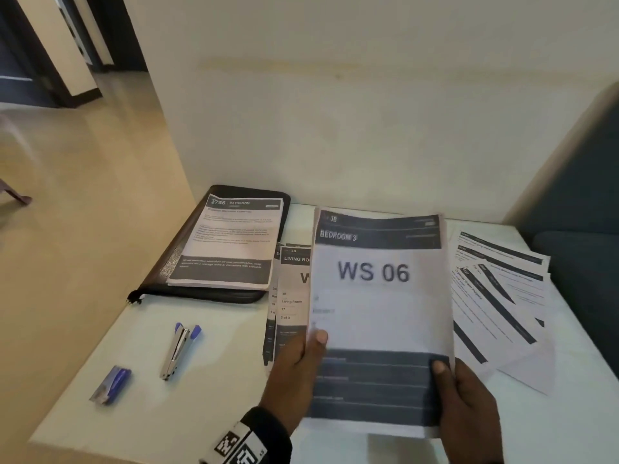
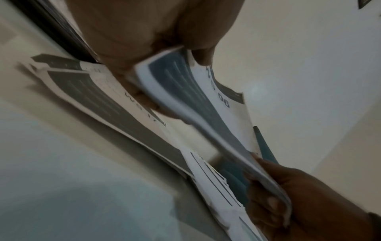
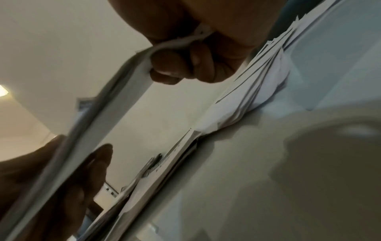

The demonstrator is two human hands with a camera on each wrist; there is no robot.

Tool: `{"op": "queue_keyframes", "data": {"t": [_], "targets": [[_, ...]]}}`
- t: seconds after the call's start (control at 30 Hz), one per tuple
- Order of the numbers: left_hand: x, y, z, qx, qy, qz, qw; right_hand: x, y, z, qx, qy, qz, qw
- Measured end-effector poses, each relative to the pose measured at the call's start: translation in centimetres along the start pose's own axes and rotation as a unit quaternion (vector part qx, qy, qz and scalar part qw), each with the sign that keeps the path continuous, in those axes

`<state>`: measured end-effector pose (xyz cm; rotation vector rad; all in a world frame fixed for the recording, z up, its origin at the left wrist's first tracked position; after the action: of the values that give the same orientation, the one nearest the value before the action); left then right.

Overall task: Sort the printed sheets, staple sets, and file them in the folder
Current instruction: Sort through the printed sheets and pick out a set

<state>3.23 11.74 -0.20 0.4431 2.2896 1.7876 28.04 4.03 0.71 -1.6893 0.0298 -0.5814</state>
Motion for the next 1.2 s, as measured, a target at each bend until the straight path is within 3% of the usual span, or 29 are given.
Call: {"op": "queue_keyframes", "data": {"t": [0.07, 0.13, 0.2, 0.27, 0.3, 0.43, 0.57, 0.67, 0.77, 0.93, 1.03, 1.13, 1.2], "targets": [[1.2, -0.3, 0.4, 0.008, 0.001, -0.003, 1.0, 1.6, 0.6, 0.3, -0.007, 0.038, 0.018, 0.999], [3.9, -1.1, 1.7, 0.036, 0.057, 0.15, 0.986, 3.2, 1.9, 0.7, -0.029, 0.08, 0.049, 0.995], [6.3, -1.7, 3.7, 0.076, 0.097, 0.368, 0.922, 4.3, 2.9, 0.8, -0.047, 0.108, 0.082, 0.99], [7.5, -2.5, 5.6, 0.119, 0.109, 0.464, 0.871, 4.9, 3.2, 1.0, -0.056, 0.111, 0.109, 0.986], [7.9, -3.1, 6.2, 0.151, 0.108, 0.477, 0.859, 5.1, 3.2, 1.0, -0.057, 0.113, 0.123, 0.984], [8.6, -4.2, 7.3, 0.226, 0.123, 0.446, 0.857, 5.8, 3.1, 1.0, -0.052, 0.126, 0.162, 0.977], [8.3, -3.7, 8.1, 0.264, 0.071, 0.49, 0.828, 6.4, 3.8, 1.4, -0.049, 0.133, 0.165, 0.976], [8.4, -3.7, 8.4, 0.262, 0.068, 0.479, 0.835, 7.0, 3.9, 1.4, -0.054, 0.133, 0.177, 0.974], [8.3, -2.9, 8.5, 0.247, 0.079, 0.507, 0.822, 7.7, 3.8, 1.3, -0.053, 0.142, 0.178, 0.972], [7.2, -0.4, 9.4, 0.185, 0.044, 0.634, 0.749, 8.3, 4.0, 1.4, -0.067, 0.147, 0.187, 0.969], [7.3, 0.3, 9.7, 0.18, 0.051, 0.649, 0.737, 8.2, 4.1, 1.5, -0.074, 0.146, 0.187, 0.969], [7.7, 1.2, 9.6, 0.159, 0.084, 0.635, 0.751, 8.1, 4.0, 1.5, -0.073, 0.146, 0.191, 0.968], [8.0, 1.4, 9.4, 0.145, 0.1, 0.599, 0.781, 7.9, 3.9, 1.5, -0.073, 0.143, 0.192, 0.968]]}}
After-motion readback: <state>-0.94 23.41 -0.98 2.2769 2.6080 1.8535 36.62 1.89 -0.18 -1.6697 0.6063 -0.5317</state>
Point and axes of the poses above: each hand's wrist, its own z-axis towards the middle knuckle, its own x-axis out of the back of the hand, y = z × x, the point moved 10 cm from there along z, towards the middle knuckle, and after that the axes turned 13 degrees about -y, right-handed, at the moved point
